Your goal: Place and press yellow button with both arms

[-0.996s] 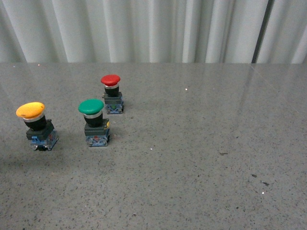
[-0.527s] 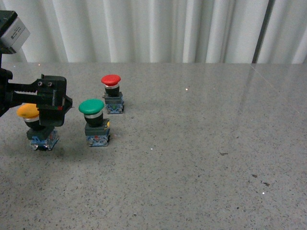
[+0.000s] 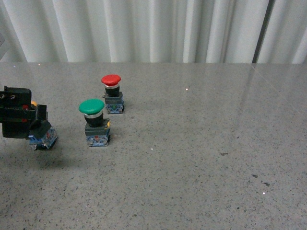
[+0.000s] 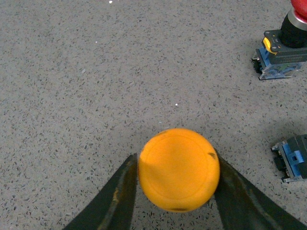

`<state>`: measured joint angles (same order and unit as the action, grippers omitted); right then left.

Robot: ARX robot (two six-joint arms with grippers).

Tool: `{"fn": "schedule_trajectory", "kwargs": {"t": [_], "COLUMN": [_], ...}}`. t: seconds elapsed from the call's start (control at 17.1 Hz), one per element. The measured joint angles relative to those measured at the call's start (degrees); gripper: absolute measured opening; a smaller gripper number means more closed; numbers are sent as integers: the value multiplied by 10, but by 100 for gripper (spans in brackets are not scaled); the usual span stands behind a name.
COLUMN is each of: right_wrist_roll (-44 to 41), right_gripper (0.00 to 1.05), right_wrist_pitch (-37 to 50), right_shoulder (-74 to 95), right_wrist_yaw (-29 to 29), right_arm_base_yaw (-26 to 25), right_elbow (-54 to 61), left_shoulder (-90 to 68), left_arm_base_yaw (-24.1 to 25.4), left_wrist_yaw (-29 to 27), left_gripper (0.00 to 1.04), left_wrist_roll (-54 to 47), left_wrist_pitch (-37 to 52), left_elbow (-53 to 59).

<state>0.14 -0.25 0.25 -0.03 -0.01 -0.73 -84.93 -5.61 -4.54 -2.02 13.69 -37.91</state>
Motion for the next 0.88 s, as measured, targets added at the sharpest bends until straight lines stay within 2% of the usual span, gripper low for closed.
{"fn": "schedule_trajectory", "kwargs": {"t": [0.12,0.35,0.59,0.88], "right_wrist_roll": [0,0,0,0], "right_gripper": [98,98,98,98], "right_wrist_pitch": [0,0,0,0], "right_shoulder": [0,0,0,0], "right_wrist_yaw": [0,0,0,0], "right_arm_base_yaw": [0,0,0,0], "right_elbow": [0,0,0,0], "left_shoulder": [5,51,117,-55], "left_arm_base_yaw": [-2,-17,-109,-230], "left_wrist_yaw": [0,-8,-26,-63], "left_gripper": [34,33,33,32], "left_wrist_roll": [-3,-10,-11,27], "left_wrist_pitch": [-1,-30,-62,-78], "left_elbow": [0,-1,-94,-205]}}
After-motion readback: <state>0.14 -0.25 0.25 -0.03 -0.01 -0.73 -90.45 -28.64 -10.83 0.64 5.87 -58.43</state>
